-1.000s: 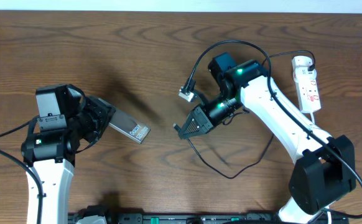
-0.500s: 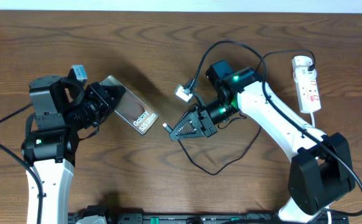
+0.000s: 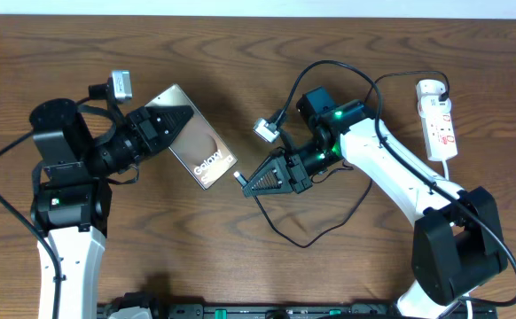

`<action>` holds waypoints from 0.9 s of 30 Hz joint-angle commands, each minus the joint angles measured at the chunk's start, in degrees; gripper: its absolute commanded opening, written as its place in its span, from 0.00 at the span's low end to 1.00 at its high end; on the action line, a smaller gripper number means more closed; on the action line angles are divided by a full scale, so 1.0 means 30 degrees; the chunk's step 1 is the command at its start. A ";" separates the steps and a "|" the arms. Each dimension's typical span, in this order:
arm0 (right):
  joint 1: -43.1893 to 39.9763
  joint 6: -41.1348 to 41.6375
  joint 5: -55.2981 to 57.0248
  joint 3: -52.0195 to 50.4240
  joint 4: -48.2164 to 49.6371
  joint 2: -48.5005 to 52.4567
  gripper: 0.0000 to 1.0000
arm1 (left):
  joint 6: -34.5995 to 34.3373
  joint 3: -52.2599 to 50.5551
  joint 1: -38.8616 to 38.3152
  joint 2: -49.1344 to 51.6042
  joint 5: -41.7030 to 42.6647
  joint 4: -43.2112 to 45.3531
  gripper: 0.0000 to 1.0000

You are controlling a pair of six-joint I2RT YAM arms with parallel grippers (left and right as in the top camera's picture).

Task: Plug charger to phone and switch on socket
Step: 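Align the plug with the phone's bottom port, left gripper holding phone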

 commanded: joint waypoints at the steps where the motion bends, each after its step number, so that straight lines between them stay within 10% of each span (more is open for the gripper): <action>1: -0.0058 0.0291 -0.0809 -0.0015 0.0007 -0.0219 0.01 | 0.0117 0.0175 -0.0007 -0.0124 0.2251 0.0998 0.07; 27: 0.0379 0.0940 -0.0809 -0.0015 0.3679 -0.0226 0.01 | 0.0954 0.0175 0.1151 0.1647 0.5158 0.4204 0.07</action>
